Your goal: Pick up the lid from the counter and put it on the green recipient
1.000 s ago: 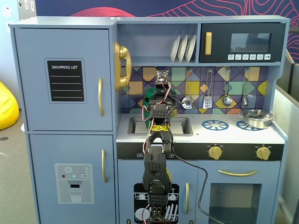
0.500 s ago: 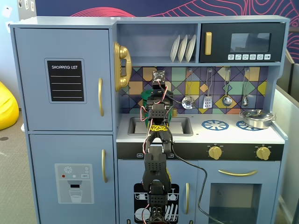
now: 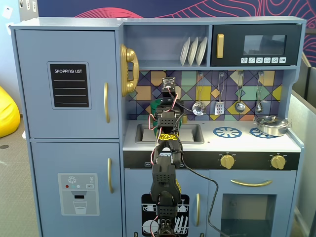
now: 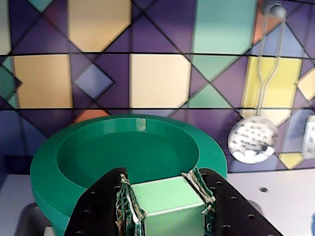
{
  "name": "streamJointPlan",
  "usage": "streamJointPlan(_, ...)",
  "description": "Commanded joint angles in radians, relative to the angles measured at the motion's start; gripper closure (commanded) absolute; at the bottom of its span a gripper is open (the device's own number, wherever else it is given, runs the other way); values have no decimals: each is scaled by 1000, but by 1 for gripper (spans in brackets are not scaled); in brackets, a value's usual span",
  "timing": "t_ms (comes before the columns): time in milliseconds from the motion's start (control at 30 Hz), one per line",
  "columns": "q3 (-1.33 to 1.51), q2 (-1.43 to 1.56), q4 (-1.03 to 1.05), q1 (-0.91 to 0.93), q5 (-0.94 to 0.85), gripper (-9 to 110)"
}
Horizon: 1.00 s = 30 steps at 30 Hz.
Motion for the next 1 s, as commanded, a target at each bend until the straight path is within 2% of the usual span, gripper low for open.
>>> streamJointPlan(0,2,57,-6,29,-14,102)
streamJointPlan(200,35,66,-2,31,-29,101)
streamJointPlan(233,38,66,-2,29,-38,98)
streamJointPlan(333,37,63,-31,31,32,66)
streamJointPlan(433,-2,44,-63,28,37,53)
streamJointPlan(533,-84,32,-43,26,21,51)
streamJointPlan(700,-192,118,172,32,17,51)
streamJointPlan(867,75,408,295,25,21,51)
streamJointPlan(967,291,551,350,29,18,55)
